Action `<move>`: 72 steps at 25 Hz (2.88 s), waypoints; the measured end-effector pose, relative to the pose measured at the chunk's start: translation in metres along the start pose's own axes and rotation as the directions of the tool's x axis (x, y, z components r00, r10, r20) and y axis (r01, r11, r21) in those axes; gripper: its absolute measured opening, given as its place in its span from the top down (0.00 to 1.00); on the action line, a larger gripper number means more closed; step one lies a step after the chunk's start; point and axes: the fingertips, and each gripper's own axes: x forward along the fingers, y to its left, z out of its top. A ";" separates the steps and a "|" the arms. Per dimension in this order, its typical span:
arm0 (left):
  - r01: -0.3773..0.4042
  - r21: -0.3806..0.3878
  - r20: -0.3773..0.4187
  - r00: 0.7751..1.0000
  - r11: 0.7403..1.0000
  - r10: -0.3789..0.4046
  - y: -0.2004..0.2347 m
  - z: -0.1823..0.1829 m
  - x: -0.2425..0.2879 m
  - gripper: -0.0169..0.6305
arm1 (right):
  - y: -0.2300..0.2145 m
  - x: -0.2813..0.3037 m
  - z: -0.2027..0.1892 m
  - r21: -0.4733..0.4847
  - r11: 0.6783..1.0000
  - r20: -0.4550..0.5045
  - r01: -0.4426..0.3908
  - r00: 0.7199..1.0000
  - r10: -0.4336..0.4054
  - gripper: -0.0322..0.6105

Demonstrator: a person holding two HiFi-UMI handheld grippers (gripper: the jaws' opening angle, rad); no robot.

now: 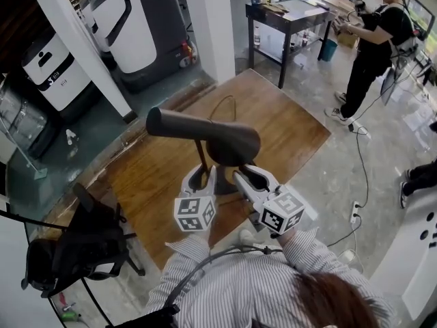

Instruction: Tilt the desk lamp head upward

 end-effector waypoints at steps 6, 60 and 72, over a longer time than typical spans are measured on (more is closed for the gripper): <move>-0.006 -0.007 0.001 1.000 1.000 0.006 0.000 0.000 0.000 0.84 | -0.002 0.001 0.007 0.108 0.994 0.060 -0.017 0.998 0.011 0.78; -0.057 0.121 -0.040 0.997 0.991 0.062 0.011 -0.006 0.009 0.91 | -0.033 -0.026 0.144 -0.109 0.968 0.326 0.224 0.928 -0.178 0.89; -0.054 0.128 -0.042 0.997 0.990 0.060 0.006 -0.007 0.008 0.91 | -0.031 -0.036 0.160 -0.118 0.962 0.354 0.245 0.916 -0.190 0.89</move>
